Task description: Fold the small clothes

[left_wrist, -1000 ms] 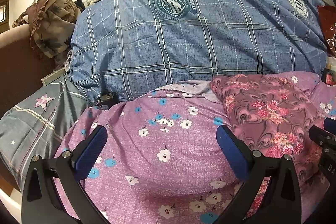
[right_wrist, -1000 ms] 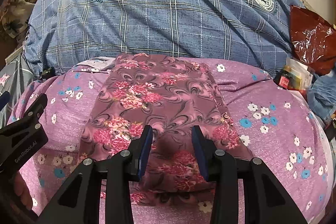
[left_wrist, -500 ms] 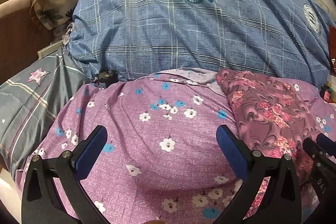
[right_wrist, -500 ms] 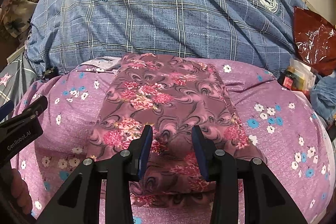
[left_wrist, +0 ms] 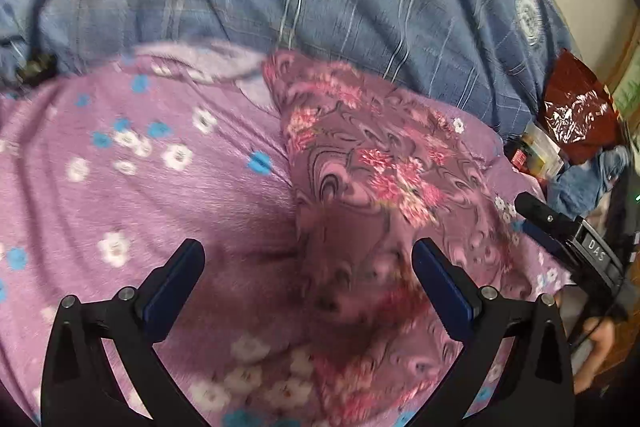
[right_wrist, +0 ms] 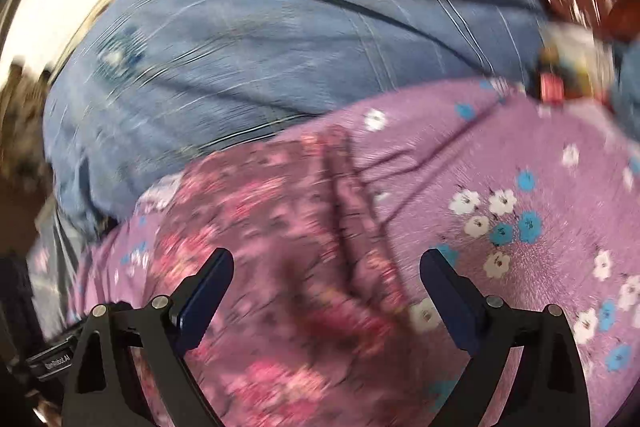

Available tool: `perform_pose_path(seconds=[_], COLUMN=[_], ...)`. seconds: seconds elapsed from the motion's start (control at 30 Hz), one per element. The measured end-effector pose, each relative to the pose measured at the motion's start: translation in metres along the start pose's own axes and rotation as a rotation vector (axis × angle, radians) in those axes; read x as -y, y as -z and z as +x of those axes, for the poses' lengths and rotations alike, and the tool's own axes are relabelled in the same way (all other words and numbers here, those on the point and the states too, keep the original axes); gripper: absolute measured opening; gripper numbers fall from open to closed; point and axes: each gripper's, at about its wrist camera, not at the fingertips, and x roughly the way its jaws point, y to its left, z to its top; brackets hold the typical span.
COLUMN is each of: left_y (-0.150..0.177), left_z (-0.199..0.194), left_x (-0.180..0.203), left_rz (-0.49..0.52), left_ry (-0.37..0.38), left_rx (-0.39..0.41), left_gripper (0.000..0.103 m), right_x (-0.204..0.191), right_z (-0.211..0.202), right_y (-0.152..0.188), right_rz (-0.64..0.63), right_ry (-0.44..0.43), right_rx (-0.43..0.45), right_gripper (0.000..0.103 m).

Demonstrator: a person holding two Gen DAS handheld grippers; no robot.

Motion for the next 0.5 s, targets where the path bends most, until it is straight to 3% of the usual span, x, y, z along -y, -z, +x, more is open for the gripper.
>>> perform_pose_path(seconds=[0.07, 0.13, 0.2, 0.27, 0.33, 0.37, 0.43, 0.5], left_y=[-0.002, 0.002, 0.002, -0.002, -0.001, 0.0, 0.0, -0.001], left_z=[0.019, 0.031, 0.03, 0.03, 0.028, 0.029, 0.03, 0.031], left_x=[-0.007, -0.014, -0.01, -0.002, 0.009, 0.013, 0.021, 0.025], left_rz=[-0.059, -0.125, -0.119, -0.098, -0.062, -0.043, -0.005, 0.029], left_ry=[0.066, 0.133, 0.145, 0.226, 0.25, 0.246, 0.208, 0.169], left_rx=[-0.072, -0.104, -0.082, -0.099, -0.094, -0.1, -0.1, -0.086], left_gripper=[0.103, 0.103, 0.103, 0.101, 0.096, 0.088, 0.077, 0.054], right_x=[0.018, 0.03, 0.03, 0.02, 0.008, -0.003, -0.018, -0.031], right_z=[0.015, 0.034, 0.051, 0.053, 0.057, 0.061, 0.06, 0.051], right_y=[-0.007, -0.008, -0.004, -0.002, 0.002, 0.006, 0.01, 0.011], right_rz=[0.072, 0.138, 0.15, 0.105, 0.097, 0.081, 0.006, -0.032], right_ry=[-0.024, -0.123, -0.182, -0.18, -0.226, -0.248, -0.16, -0.12], right_rx=[-0.029, -0.088, -0.139, -0.128, -0.168, -0.209, -0.186, -0.158], right_gripper=[0.096, 0.096, 0.097, 0.097, 0.086, 0.063, 0.055, 0.041])
